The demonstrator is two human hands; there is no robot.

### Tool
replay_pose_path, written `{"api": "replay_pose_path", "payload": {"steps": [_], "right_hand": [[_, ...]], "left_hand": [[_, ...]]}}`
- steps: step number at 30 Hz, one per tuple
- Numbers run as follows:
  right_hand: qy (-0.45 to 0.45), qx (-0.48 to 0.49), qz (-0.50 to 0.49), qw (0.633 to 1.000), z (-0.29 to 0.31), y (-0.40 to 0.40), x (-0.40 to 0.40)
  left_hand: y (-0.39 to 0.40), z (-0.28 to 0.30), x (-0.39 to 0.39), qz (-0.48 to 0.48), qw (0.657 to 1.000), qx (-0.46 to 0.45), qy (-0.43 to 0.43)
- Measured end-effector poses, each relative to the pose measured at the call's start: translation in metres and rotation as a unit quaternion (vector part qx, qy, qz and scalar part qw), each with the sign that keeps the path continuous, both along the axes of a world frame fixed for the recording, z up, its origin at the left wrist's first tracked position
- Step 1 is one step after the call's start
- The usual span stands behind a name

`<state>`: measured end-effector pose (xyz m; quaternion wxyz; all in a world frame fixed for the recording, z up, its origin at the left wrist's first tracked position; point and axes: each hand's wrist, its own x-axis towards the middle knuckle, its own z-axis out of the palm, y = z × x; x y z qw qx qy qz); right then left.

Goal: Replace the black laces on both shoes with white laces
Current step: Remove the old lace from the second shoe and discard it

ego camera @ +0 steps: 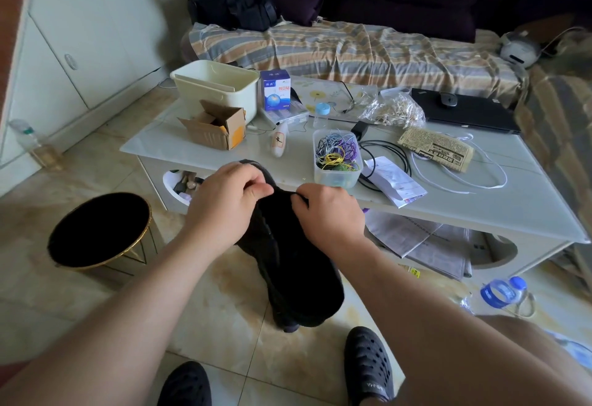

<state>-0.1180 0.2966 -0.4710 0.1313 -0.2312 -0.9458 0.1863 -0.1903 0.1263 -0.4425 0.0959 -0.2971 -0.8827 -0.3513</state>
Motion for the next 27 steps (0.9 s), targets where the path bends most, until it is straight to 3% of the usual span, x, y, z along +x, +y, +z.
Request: {"api": "replay_pose_path", "payload": {"steps": [2,5,7,10,14,15,16,18,19,22,25,27], "right_hand": [[-0.035,-0.023,-0.020,0.999,-0.009,0.015,0.000],[-0.067,-0.053,-0.025,0.996,-0.019,0.023,0.002],[-0.064,-0.057,-0.023,0.996,-0.021,0.022,0.003],[-0.044,-0.059,-0.022,0.997,-0.019,0.017,0.003],[-0.024,-0.065,0.008,0.998,-0.014,0.007,0.002],[-0.019,-0.060,0.016,0.998,-0.013,0.004,0.003],[-0.013,-0.053,0.024,0.998,-0.011,0.003,0.003],[-0.001,-0.035,0.039,0.999,-0.007,0.000,0.005],[0.006,-0.026,0.045,0.999,-0.005,-0.001,0.006],[0.020,-0.006,0.061,0.998,-0.001,-0.003,0.008],[0.022,0.005,0.080,0.997,0.003,-0.005,0.010],[0.021,-0.001,0.084,0.996,0.006,-0.007,0.011]], "left_hand": [[-0.005,0.015,0.003,-0.028,0.991,0.116,-0.067],[-0.022,0.036,-0.009,0.046,0.934,0.342,-0.093],[-0.027,0.036,-0.011,0.090,0.914,0.383,-0.103],[-0.017,0.028,-0.006,0.071,0.886,0.411,-0.202],[0.004,0.036,0.002,0.005,0.780,0.509,-0.365],[0.006,0.036,0.004,0.013,0.787,0.484,-0.382],[0.005,0.033,0.005,0.033,0.832,0.412,-0.371],[0.001,0.019,0.004,0.064,0.949,0.171,-0.259],[-0.002,0.015,0.005,0.058,0.978,0.061,-0.191],[-0.001,0.005,0.010,0.007,0.993,-0.104,-0.064],[0.003,-0.008,0.008,-0.024,0.985,-0.165,-0.032],[0.004,-0.017,0.005,-0.031,0.987,-0.154,-0.017]]}}
